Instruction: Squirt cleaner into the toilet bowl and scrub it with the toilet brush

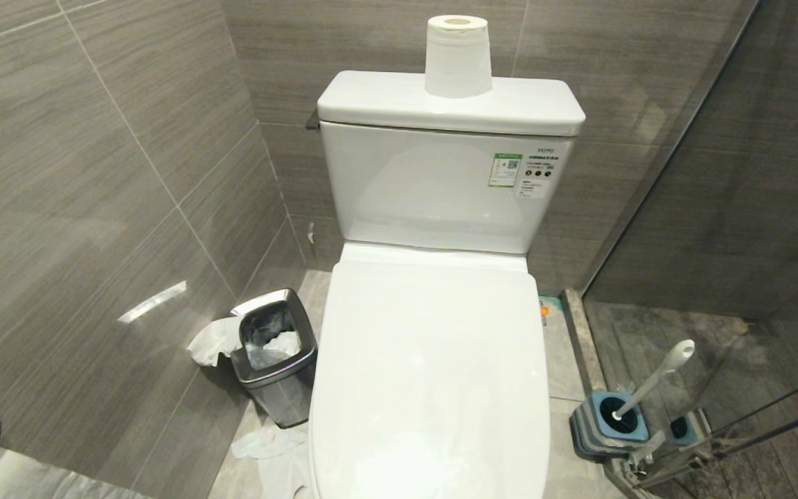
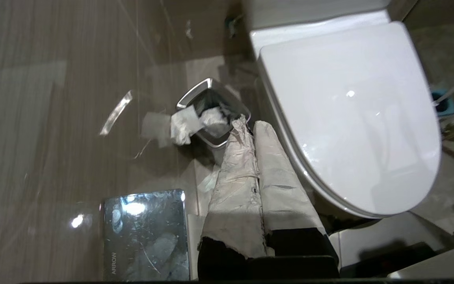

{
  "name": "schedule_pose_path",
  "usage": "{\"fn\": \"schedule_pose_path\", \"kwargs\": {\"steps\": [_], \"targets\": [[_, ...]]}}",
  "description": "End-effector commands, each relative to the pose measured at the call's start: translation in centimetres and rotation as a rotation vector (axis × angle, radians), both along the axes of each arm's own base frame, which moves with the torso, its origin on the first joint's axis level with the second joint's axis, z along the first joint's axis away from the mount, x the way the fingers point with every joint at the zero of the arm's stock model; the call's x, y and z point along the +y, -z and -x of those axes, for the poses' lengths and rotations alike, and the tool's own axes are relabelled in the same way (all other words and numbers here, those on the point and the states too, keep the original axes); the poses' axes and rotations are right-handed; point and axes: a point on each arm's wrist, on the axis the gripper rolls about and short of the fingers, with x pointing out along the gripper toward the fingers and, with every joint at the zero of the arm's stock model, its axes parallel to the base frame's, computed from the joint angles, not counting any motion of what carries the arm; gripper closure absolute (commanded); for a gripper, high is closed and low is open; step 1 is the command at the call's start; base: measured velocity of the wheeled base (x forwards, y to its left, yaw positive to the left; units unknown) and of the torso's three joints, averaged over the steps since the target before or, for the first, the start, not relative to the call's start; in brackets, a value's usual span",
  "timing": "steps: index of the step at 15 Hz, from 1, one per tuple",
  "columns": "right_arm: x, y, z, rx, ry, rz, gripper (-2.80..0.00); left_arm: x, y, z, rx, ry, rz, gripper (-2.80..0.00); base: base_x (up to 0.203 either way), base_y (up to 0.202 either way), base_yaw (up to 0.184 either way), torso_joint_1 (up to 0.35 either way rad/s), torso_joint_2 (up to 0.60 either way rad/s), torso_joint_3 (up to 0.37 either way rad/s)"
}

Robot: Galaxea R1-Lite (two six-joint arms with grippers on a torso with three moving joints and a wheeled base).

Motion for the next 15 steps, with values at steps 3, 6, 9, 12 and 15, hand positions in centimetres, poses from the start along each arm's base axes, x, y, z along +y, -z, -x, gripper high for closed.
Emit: {"fn": "schedule_pose_path", "kwargs": {"steps": [3,6,9,12,15], "targets": [[0.0,0.0,0.0,0.001,-0.001,0.0,0.0,0.5,0.7,6.3,-0.208,0.092,0.043,0.0,0.0,0.0,0.0,0.0,0.0,0.0],[0.0,0.0,0.0,0.001,-0.001,0.0,0.0,-0.2,1.3,9.0,-0.302,0.068,0.025,0.0,0.0,0.0,0.0,0.0,0.0,0.0],[0.0,0.0,0.0,0.001,0.0,0.0,0.0,-0.5,2.0,11.2,-0.365,0.027,0.021,0.0,0.0,0.0,0.0,0.0,0.0,0.0],[0.0,0.0,0.0,0.001,-0.001,0.0,0.0,-0.8,3.6,13.8,-0.445,-0.01,-0.004,0.0,0.0,0.0,0.0,0.0,0.0,0.0],[0.0,0.0,0.0,0.001,-0.001,0.0,0.0,-1.2,5.8,15.5,-0.469,-0.048,-0.026,0.0,0.0,0.0,0.0,0.0,0.0,0.0]]}}
